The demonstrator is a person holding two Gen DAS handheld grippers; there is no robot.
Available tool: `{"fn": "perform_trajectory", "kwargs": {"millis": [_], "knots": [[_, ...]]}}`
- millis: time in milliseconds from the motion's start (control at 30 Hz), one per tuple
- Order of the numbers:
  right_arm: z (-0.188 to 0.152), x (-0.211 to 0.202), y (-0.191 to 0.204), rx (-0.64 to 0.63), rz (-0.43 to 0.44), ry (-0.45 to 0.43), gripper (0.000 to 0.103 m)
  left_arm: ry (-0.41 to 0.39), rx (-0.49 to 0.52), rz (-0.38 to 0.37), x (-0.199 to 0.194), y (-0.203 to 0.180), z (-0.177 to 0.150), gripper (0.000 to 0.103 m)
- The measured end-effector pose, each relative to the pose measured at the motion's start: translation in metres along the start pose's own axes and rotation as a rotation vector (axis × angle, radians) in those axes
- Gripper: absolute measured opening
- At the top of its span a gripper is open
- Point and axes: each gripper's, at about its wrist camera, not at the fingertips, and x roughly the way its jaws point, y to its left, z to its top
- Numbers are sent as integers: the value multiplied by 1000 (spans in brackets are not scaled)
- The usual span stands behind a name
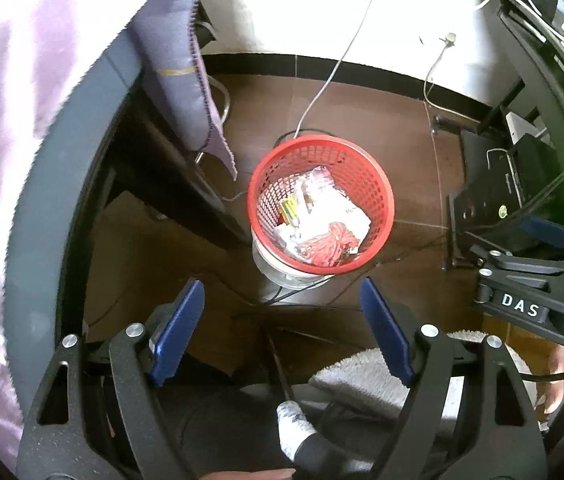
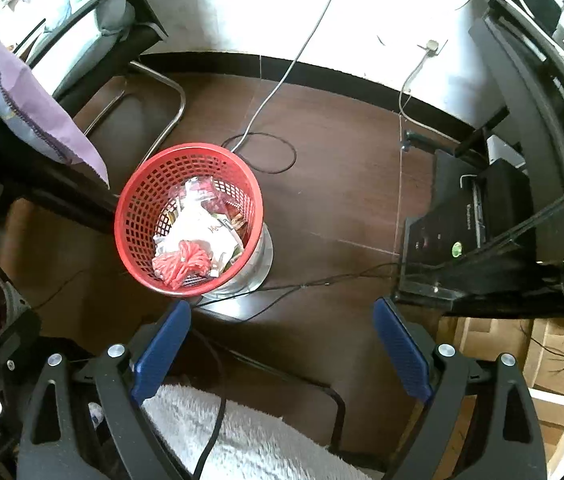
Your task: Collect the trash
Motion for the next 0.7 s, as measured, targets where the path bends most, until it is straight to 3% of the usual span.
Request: {"fn": "perform_trajectory", "kwargs": {"millis": [700], "knots": [[-22,-31,20,-46,-18,-40,92,-75,-12,28,-28,11,-22,81]]}}
